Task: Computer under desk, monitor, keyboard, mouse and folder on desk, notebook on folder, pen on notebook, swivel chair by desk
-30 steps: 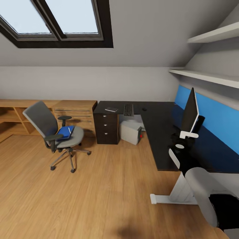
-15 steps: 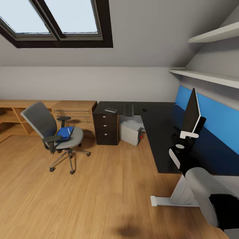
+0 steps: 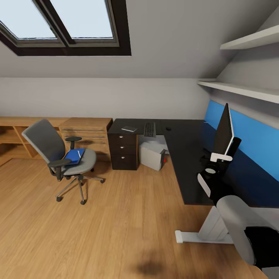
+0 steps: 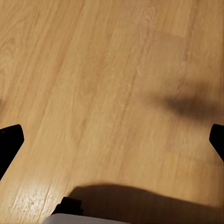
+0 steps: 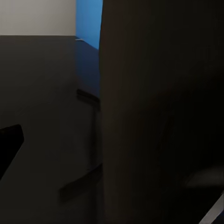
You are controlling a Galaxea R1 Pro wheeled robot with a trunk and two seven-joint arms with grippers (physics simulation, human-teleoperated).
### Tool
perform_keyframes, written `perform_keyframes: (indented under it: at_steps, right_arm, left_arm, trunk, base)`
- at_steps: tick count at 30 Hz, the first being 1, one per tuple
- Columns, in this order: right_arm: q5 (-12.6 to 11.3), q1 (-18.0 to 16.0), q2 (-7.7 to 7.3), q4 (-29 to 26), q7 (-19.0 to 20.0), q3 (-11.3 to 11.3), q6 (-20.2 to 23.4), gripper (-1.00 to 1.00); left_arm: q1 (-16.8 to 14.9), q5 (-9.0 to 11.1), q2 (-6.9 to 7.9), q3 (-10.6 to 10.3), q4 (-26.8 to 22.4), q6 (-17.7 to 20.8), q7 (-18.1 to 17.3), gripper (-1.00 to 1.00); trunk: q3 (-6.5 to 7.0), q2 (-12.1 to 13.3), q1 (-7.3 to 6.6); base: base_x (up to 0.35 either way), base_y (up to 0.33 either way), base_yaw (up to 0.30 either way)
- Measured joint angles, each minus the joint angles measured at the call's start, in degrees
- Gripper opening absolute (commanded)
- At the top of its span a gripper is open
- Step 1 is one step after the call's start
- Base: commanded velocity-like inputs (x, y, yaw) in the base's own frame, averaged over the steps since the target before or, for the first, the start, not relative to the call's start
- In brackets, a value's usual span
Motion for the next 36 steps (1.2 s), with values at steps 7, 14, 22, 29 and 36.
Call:
perform_keyframes:
  at_steps: [7,14,22,29,36]
  right_arm:
    - [0.0,0.0,-0.41,0.0,0.0,0.0,0.0,1.00]
    - [0.1,0.0,-0.51,0.0,0.0,0.1,0.0,1.00]
    - [0.1,0.0,-0.53,0.0,0.0,0.1,0.0,1.00]
    - [0.1,0.0,-0.53,0.0,0.0,0.1,0.0,1.00]
    - [0.1,0.0,-0.53,0.0,0.0,0.1,0.0,1.00]
  left_arm:
    - [0.0,0.0,0.00,0.0,0.0,0.0,0.0,1.00]
    - [0.0,0.0,0.00,0.0,0.0,0.0,0.0,1.00]
    - [0.0,0.0,0.00,0.0,0.0,0.0,0.0,1.00]
    - [0.0,0.0,0.00,0.0,0.0,0.0,0.0,1.00]
    - [0.0,0.0,0.02,0.0,0.0,0.0,0.0,1.00]
  trunk:
    - [0.00,0.0,0.00]
    - [0.00,0.0,0.00]
    - [0.00,0.0,0.00]
    - [0.00,0.0,0.00]
    - [0.00,0.0,0.00]
  base:
    - [0.001,-0.104,0.000]
    - [0.000,-0.153,0.000]
    - [0.000,-0.055,0.000]
    - [0.000,-0.158,0.000]
    - [-0.012,-0.046,0.000]
